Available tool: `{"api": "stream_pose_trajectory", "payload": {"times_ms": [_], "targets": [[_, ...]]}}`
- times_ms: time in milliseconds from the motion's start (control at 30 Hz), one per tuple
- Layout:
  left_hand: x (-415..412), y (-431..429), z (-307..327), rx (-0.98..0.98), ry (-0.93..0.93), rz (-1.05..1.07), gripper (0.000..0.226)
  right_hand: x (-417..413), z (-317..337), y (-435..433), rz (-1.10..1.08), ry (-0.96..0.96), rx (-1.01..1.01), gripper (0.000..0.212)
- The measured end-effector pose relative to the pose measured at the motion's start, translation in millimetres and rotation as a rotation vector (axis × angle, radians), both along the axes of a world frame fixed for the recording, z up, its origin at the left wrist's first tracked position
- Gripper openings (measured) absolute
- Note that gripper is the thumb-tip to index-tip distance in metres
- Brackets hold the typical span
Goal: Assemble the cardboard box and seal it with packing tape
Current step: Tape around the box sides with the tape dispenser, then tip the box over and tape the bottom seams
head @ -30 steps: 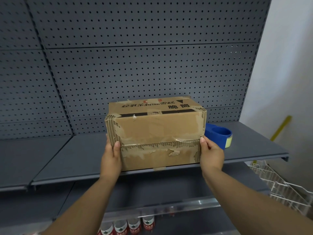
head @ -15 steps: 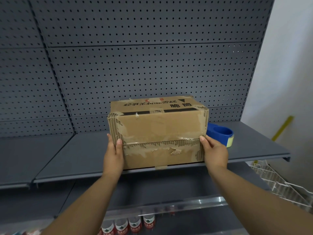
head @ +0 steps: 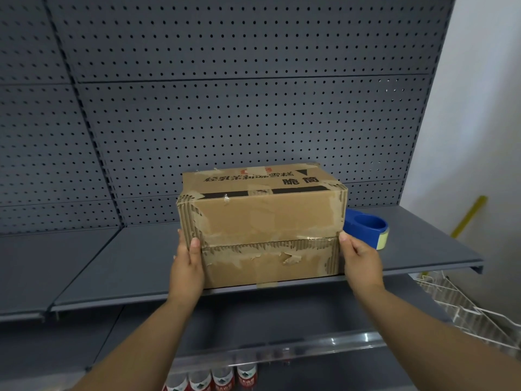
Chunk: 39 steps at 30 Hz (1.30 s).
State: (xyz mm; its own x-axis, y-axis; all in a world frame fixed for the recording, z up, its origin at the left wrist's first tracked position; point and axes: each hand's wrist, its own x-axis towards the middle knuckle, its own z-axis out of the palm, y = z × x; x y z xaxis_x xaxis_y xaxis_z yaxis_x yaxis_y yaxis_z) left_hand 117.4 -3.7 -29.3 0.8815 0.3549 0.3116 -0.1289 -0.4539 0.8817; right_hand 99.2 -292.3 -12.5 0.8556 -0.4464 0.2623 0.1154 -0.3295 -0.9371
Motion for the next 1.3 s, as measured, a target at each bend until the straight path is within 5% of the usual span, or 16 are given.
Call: {"api": "stream_pose_trajectory", "payload": {"times_ms": [233,533,833,1000,1167,1300], "targets": [[-4.9,-3.6,3.6,-0.007,-0.024,0.002,0.048,5.8,-7.5,2.5,-0.022,-0.016,0.04,0.03],[-11.5,-0.8,7.5,-0.059,0.047,-0.084,0.065,1.0,-6.8,8.2,0.072,-0.003,-0.249,0.043],[-9.4,-5.6,9.4,0.005,0.101,-0.004,0.059,5.0,-2.1,8.8,-0.106,0.03,-0.63,0.067],[-8.4,0.0,15.5,-0.181,0.208,-0.004,0.102,23.7,37.3,-26.1,-0.198,0.045,-0.261,0.055],[-14.3,-5.8,37.8,-0.38,0.272,-0.056,0.086,75.1,40.2,-59.4,-0.008,0.52,-0.786,0.041],[-17.1,-6.2,44.9,-0.379,0.314,-0.101,0.085,90.3,29.2,-65.4,0.043,0.696,-1.069,0.03]]}}
